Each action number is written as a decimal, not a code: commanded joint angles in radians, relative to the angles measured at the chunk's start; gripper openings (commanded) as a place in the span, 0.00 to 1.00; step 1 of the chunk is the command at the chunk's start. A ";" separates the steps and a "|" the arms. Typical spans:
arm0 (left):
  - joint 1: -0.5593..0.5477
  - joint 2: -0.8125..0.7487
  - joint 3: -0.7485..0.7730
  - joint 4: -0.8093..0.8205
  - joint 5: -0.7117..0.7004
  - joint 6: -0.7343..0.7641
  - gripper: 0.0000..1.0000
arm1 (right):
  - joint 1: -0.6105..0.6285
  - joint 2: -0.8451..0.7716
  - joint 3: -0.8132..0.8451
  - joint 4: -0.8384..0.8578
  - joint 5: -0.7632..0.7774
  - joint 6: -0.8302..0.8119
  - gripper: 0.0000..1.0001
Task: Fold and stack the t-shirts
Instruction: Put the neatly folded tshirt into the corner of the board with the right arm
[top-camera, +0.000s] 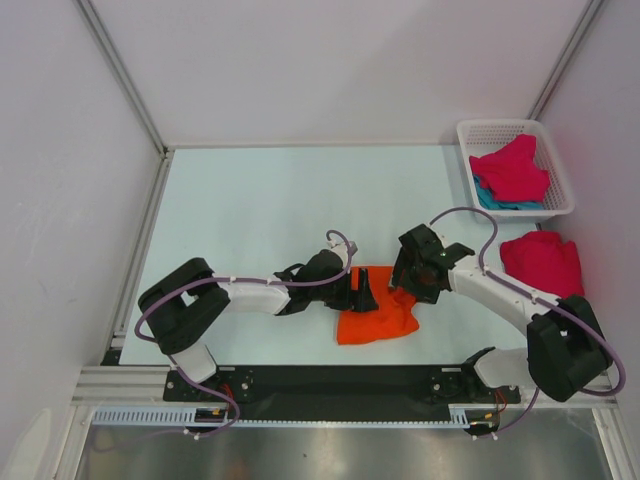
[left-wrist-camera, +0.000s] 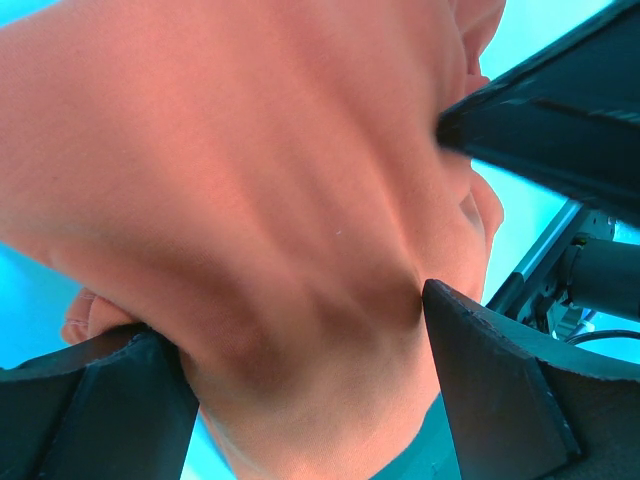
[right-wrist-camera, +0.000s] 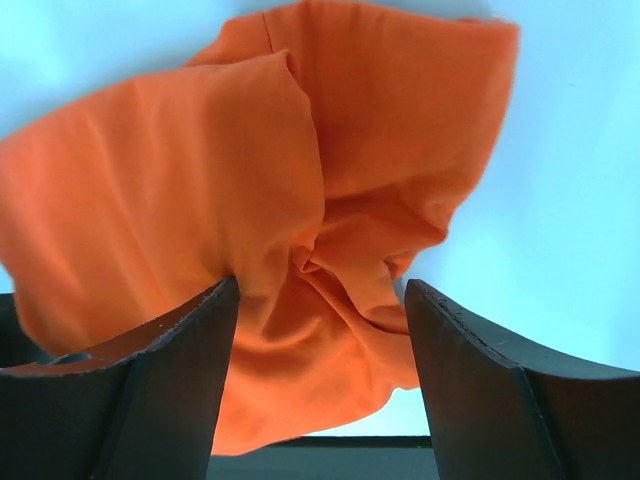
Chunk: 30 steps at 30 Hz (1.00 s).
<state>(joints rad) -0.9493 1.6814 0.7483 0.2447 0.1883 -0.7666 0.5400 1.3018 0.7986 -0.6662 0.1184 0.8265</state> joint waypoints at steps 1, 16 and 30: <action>-0.008 0.021 -0.030 -0.136 -0.007 0.030 0.89 | 0.011 0.056 -0.010 0.057 -0.013 0.002 0.73; 0.029 0.004 -0.073 -0.116 0.008 0.039 0.88 | 0.046 0.209 -0.044 0.172 -0.060 0.010 0.75; 0.052 0.073 -0.032 -0.065 0.091 0.018 0.00 | 0.011 0.249 0.005 0.174 -0.106 -0.038 0.00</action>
<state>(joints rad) -0.8986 1.6920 0.6937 0.2687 0.2630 -0.7601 0.5640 1.5177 0.8124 -0.5331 0.0296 0.7956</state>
